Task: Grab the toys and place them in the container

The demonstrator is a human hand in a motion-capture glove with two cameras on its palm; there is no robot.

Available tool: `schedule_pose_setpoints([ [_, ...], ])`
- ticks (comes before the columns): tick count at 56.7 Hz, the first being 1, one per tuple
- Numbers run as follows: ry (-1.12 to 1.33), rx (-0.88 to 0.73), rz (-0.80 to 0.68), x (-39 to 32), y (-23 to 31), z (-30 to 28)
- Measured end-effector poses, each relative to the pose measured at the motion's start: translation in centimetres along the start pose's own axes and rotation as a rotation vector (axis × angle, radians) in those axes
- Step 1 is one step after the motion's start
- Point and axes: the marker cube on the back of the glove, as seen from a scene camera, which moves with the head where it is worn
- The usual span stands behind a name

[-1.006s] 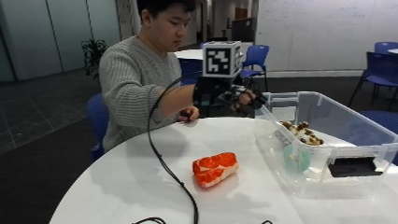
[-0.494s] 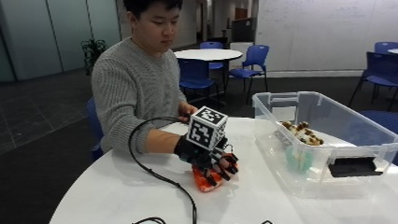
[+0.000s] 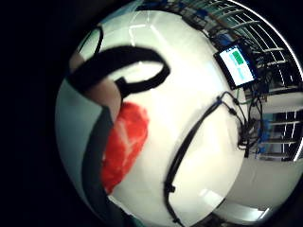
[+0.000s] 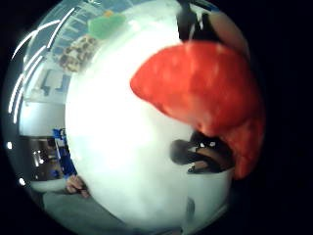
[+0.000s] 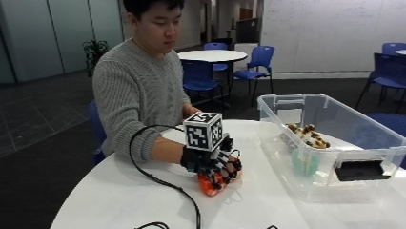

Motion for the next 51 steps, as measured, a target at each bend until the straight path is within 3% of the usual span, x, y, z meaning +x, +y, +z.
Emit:
schedule_pose_setpoints([
  [5, -0.071, 0.035, 0.009, -0.1, -0.9, -2.4],
  [18, -0.147, 0.269, -0.063, -2.1, -6.4, -20.0],
  [24, -0.162, 0.305, -0.146, -4.3, -8.4, -24.1],
  [35, -0.282, 0.177, -0.098, -10.9, -15.6, -23.0],
  [43, -0.105, 0.126, -0.144, -18.7, -20.4, -20.0],
  [51, 0.137, 0.099, -0.111, -19.3, -24.2, -18.1],
])
